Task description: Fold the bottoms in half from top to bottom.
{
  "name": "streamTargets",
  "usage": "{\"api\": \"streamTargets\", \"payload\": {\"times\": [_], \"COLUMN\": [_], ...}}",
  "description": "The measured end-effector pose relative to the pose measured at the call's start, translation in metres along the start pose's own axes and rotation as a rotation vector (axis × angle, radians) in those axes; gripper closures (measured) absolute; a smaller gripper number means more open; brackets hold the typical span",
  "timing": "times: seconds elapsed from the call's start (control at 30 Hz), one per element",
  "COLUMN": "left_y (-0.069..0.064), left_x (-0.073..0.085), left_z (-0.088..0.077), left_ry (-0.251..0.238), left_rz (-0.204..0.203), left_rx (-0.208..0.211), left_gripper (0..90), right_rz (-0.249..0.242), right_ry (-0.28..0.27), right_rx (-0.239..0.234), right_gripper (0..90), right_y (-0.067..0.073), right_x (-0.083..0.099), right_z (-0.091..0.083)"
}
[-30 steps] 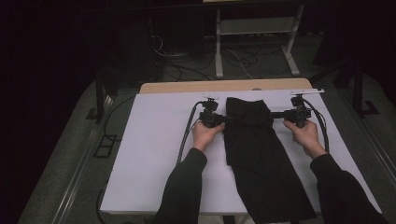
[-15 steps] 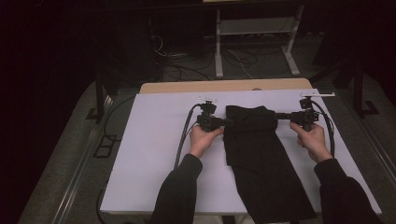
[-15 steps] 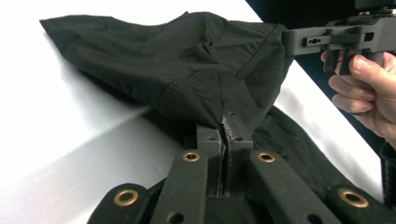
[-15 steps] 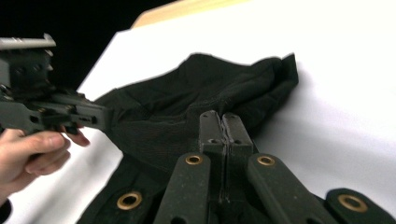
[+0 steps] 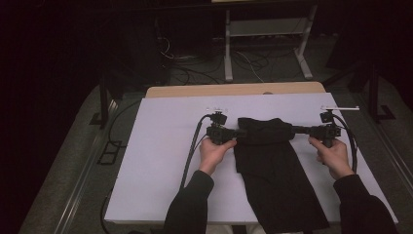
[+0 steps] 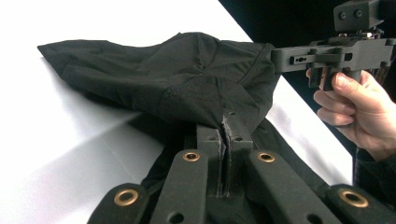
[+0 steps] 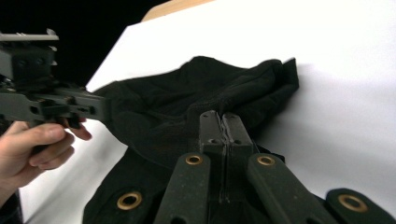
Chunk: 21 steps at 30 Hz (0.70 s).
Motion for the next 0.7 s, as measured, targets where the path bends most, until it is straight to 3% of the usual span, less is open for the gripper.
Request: {"api": "streamTargets", "payload": {"times": [0.17, 0.4, 0.57, 0.7], "left_y": [-0.006, -0.020, -0.028, -0.039], "left_x": [0.008, 0.014, 0.017, 0.020], "left_z": [0.000, -0.006, -0.011, -0.014], "left_ry": [0.010, 0.047, 0.050, 0.051], "left_rz": [-0.018, 0.020, 0.009, 0.033], "left_rx": [0.020, 0.017, 0.020, 0.028], "left_gripper": [86.5, 86.5, 86.5, 86.5], "right_rz": [-0.007, -0.024, 0.005, 0.010], "right_ry": [-0.001, 0.009, 0.004, -0.007], "right_rx": [-0.014, -0.022, -0.042, -0.052], "right_gripper": [87.6, 87.6, 87.6, 87.7], "right_y": [0.006, 0.014, 0.015, 0.018], "right_x": [0.006, 0.012, 0.019, 0.023], "right_z": [-0.007, -0.011, -0.019, -0.027]}}
Point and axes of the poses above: each handheld gripper's, and its own axes: z roughly forward along the jaws, x roughly out of its underside, y roughly to its left, the point moved 6 cm from there along z, roughly forward along the jaws, and after that the axes turned 1 degree about x, right-handed, at the moved point
